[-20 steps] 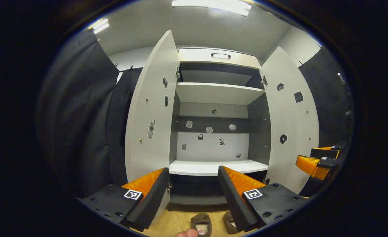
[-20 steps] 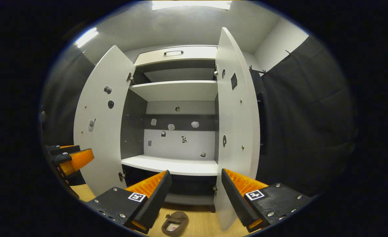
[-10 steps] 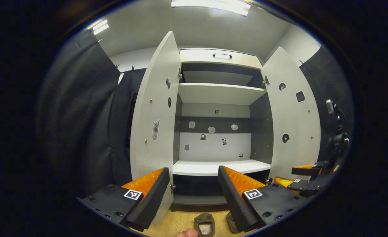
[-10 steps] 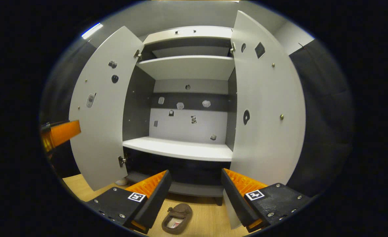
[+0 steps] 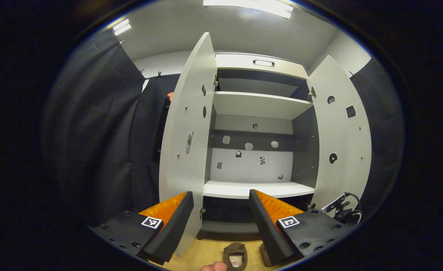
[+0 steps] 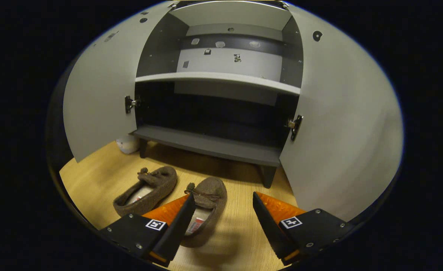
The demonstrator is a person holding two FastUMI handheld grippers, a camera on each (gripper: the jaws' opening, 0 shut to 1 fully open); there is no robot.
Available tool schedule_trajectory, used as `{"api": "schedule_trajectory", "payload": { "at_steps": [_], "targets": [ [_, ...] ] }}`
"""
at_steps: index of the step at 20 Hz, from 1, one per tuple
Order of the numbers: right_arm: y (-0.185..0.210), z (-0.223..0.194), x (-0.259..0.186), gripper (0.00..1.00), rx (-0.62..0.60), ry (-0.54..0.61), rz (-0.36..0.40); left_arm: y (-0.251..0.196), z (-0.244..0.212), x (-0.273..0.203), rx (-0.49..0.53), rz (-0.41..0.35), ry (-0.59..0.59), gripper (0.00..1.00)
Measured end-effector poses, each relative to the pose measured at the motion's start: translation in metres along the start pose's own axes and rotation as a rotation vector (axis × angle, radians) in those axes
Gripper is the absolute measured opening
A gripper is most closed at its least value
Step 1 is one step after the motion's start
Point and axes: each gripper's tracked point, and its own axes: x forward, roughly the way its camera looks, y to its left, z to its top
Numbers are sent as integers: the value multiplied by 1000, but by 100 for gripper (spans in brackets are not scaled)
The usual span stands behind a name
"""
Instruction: Grab one shoe with the right hand and put it into the shoe cabinet, grab the other shoe with the left hand and put it into the shoe cabinet; then close the right door with the right hand and the left door with the left hand.
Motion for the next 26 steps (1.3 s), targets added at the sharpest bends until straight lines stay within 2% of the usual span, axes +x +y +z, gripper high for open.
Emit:
{"api": "schedule_trajectory", "payload": {
  "at_steps": [5,9,12,14,16,17,19,22,26],
  "targets": [
    [2,-51,40,92,-27,180,-6,10,0,1,7,19,-1,96],
    [-7,-52,78,83,28,170,-22,16,-5,0,-3,33,13,96],
    [1,-59,101,78,39,181,15,18,-9,1,1,37,23,96],
    [4,-56,104,64,59,166,33,18,-8,1,11,36,23,96],
    [12,-58,101,45,82,171,57,17,-7,3,18,33,18,96],
    [7,-55,101,24,80,162,40,17,-6,4,24,33,17,96],
    [1,-46,95,11,65,124,17,17,-5,4,26,30,13,96],
    [1,-12,73,10,88,8,19,12,-8,5,20,16,17,96],
    [-2,48,16,9,91,-136,15,5,-11,9,13,-8,20,96]
  ]
}}
